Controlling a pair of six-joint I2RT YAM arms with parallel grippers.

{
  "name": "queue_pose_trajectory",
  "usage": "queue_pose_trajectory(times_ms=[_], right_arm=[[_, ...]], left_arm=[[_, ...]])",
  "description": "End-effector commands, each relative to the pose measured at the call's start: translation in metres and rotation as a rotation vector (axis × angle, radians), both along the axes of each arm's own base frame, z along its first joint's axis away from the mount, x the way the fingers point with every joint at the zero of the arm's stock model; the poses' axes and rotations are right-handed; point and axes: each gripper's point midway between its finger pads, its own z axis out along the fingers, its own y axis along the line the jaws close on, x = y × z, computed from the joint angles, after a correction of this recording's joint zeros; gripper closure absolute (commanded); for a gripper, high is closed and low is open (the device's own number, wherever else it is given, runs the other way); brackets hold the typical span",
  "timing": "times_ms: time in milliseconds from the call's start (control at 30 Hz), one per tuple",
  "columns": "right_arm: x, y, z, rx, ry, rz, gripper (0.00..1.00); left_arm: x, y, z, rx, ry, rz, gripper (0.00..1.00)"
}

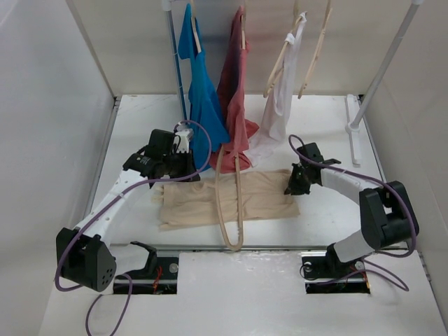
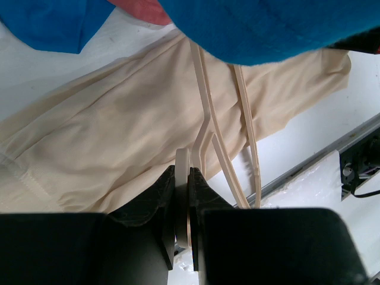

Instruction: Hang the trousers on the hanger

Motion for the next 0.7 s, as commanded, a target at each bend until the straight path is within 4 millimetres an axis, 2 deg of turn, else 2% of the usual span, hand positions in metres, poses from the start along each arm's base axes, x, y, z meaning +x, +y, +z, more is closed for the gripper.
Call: queue_pose_trajectory(times_ms=[0,33,67,100,167,200,333,367,433,467,567,667], right_arm=[[0.015,0.027,0.015,0.100,-0.057,0.048,1.00],[0.020,0.039,0.025,0.131,-0.089,0.058,1.00],[0.015,0.065,0.033,0.158,-0.107,0.125,1.00],[0.024,0.087,0.057,0.193,-0.172,0.166,1.00],[0.023,0.128,0.084,0.229,-0.237,0.258,1.00],[0.016,0.168,0.113,0.283,-0.296,0.344,1.00],[-0.005,0.240,0.139,0.373,-0.331,0.488,1.00],[-0.007,0.248,0.123,0.355,-0.296,0.504,1.00],[-0.011,0.260,0.106,0.340,-0.262,0.525,1.00],[-0.010,0.263,0.088,0.324,-0.222,0.530,1.00],[-0.009,0.268,0.072,0.323,-0.196,0.526,1.00],[-0.006,0.265,0.068,0.306,-0.206,0.514,1.00]], left_arm=[[0.004,0.000,0.004,-0.011,-0.029,0.003,1.00],[0.004,0.000,0.004,-0.011,-0.029,0.003,1.00],[0.004,0.000,0.004,-0.011,-0.029,0.003,1.00],[0.006,-0.001,0.003,-0.011,-0.029,0.003,1.00],[0.006,-0.001,0.003,-0.011,-0.029,0.003,1.00],[0.006,-0.001,0.003,-0.011,-0.029,0.003,1.00],[0.006,-0.001,0.000,-0.008,-0.021,0.003,1.00],[0.006,-0.001,0.000,-0.008,-0.021,0.003,1.00],[0.006,-0.001,0.000,-0.008,-0.021,0.003,1.00],[0.006,-0.001,0.000,-0.008,-0.021,0.003,1.00],[0.007,0.001,-0.001,-0.001,-0.023,0.009,1.00],[0.008,0.002,0.001,0.003,-0.035,0.016,1.00]])
